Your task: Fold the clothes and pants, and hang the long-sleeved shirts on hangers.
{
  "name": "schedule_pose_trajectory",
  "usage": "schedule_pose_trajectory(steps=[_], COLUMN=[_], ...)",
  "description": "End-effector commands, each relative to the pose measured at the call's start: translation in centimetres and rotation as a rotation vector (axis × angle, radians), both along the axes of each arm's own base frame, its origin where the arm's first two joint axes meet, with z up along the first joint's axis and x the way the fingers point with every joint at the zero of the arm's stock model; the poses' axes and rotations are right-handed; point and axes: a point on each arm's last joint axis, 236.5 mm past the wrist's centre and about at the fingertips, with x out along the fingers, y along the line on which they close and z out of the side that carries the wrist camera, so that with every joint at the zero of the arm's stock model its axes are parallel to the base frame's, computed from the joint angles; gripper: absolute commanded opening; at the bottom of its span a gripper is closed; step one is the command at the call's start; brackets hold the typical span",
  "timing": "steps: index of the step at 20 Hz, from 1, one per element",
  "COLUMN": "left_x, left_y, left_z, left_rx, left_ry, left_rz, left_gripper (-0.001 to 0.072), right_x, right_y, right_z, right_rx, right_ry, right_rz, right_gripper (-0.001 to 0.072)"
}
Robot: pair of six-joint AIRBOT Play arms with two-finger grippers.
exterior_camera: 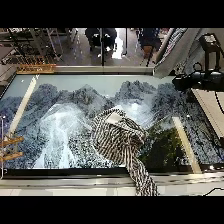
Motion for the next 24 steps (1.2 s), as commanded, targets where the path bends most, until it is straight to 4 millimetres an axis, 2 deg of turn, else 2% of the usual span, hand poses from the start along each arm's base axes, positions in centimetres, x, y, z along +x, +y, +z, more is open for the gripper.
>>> schedule_pose_trajectory(steps=[1, 6, 11, 12, 13, 15, 17, 19, 21, 22, 23, 24], left_x=[0.1, 0.3, 3.7, 4.3, 4.7, 5.0, 5.0, 4.3, 4.1, 4.4, 4.6, 5.0], left_y=[0.0, 0.0, -0.5, -0.7, -0.8, -0.6, -0.7, -0.9, -1.2, -1.3, -1.5, -2.0], left_z=[0.1, 0.1, 2.1, 2.6, 2.9, 3.3, 3.2, 2.3, 2.0, 2.0, 1.9, 1.5], left_rx=[0.001, 0.002, 0.031, 0.036, 0.041, 0.066, 0.07, 0.065, 0.075, 0.078, 0.075, 0.06], left_ry=[-0.006, -0.011, -0.151, -0.178, -0.197, -0.204, -0.19, -0.13, -0.089, -0.095, -0.095, -0.083], left_rz=[-0.003, -0.006, -0.094, -0.112, -0.122, -0.14, -0.152, -0.17, -0.21, -0.215, -0.223, -0.242], left_gripper=[0.0487, 0.0487, 0.0487, 0.0487, 0.0487, 0.0487, 0.0487, 0.0487, 0.0491, 0.0631, 0.0711, 0.0712], right_x=[0.0, 0.0, 0.1, 0.6, 1.5, 2.0, 1.2, -0.6, -1.5, -2.0, -2.5, -3.1], right_y=[0.1, 0.1, -0.2, -0.6, -0.5, 1.4, 3.9, 5.3, 5.4, 5.6, 5.7, 5.8], right_z=[0.0, 0.0, 0.0, 0.6, 2.0, 4.0, 4.8, 4.0, 4.2, 4.5, 4.5, 4.2], right_rx=[0.001, 0.001, -0.043, -0.139, -0.134, 0.04, 0.225, 0.264, 0.256, 0.259, 0.278, 0.278], right_ry=[0.001, 0.001, -0.009, -0.054, -0.125, -0.187, -0.16, -0.084, -0.071, -0.068, -0.051, -0.029], right_rz=[0.001, 0.001, 0.021, 0.068, 0.066, 0.044, 0.058, 0.097, 0.107, 0.111, 0.104, 0.105], right_gripper=[0.0457, 0.0457, 0.0456, 0.0457, 0.0457, 0.0456, 0.0456, 0.0467, 0.0462, 0.0462, 0.0462, 0.0462])
